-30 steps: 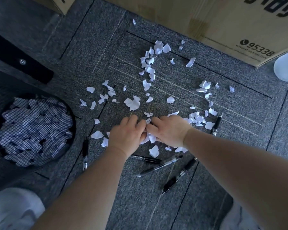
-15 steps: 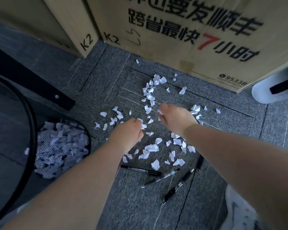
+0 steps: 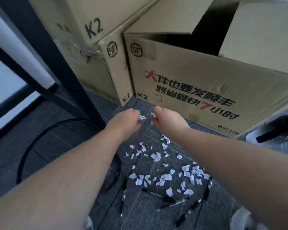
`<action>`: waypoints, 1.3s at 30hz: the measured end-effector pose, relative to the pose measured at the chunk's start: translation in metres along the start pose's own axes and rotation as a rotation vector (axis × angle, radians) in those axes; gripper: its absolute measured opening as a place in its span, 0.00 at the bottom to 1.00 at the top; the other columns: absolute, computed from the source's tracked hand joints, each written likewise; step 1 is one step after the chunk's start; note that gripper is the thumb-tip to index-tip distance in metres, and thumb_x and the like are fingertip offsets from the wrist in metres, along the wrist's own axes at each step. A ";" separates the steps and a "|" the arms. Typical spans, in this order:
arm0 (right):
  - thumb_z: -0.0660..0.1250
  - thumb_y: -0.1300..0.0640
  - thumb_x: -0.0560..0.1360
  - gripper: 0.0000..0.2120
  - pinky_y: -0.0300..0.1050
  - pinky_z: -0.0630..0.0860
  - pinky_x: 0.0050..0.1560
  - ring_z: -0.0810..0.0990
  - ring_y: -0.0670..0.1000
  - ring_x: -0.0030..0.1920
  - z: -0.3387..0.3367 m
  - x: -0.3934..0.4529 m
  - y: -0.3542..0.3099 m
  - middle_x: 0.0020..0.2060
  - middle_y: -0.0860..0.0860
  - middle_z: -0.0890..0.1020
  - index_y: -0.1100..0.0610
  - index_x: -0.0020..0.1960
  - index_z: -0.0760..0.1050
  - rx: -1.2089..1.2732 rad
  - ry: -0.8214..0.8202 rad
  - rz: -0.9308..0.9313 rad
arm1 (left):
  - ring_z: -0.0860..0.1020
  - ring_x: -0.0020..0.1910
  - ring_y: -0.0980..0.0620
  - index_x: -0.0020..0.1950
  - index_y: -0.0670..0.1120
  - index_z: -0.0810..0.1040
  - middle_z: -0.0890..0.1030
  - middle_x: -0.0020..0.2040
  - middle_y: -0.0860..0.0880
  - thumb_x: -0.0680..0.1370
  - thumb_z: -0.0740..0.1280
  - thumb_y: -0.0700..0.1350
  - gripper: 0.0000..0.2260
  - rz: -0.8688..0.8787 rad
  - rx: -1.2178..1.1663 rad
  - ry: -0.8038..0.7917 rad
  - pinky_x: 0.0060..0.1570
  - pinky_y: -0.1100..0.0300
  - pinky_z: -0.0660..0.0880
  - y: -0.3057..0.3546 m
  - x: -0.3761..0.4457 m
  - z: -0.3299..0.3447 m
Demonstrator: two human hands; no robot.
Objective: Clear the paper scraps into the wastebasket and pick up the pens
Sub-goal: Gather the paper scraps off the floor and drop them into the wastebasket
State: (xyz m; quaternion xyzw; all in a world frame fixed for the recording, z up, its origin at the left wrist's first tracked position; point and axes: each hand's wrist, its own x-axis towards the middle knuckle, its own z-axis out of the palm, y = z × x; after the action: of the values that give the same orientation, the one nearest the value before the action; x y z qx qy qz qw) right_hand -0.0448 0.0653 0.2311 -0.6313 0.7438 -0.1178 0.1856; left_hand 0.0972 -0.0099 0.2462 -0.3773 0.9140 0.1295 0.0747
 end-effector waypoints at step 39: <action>0.50 0.37 0.78 0.30 0.52 0.40 0.75 0.41 0.47 0.76 0.083 0.023 -0.163 0.77 0.47 0.47 0.42 0.76 0.45 -0.226 -0.069 -0.362 | 0.34 0.75 0.51 0.75 0.55 0.35 0.34 0.76 0.51 0.74 0.44 0.70 0.36 -0.267 0.141 -0.093 0.72 0.42 0.37 -0.167 -0.155 0.021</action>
State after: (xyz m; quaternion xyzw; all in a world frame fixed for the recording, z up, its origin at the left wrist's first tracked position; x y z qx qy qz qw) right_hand 0.1336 0.0191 0.2202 -0.7749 0.6200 -0.0435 0.1147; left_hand 0.3257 -0.0139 0.2326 -0.4830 0.8580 0.0711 0.1596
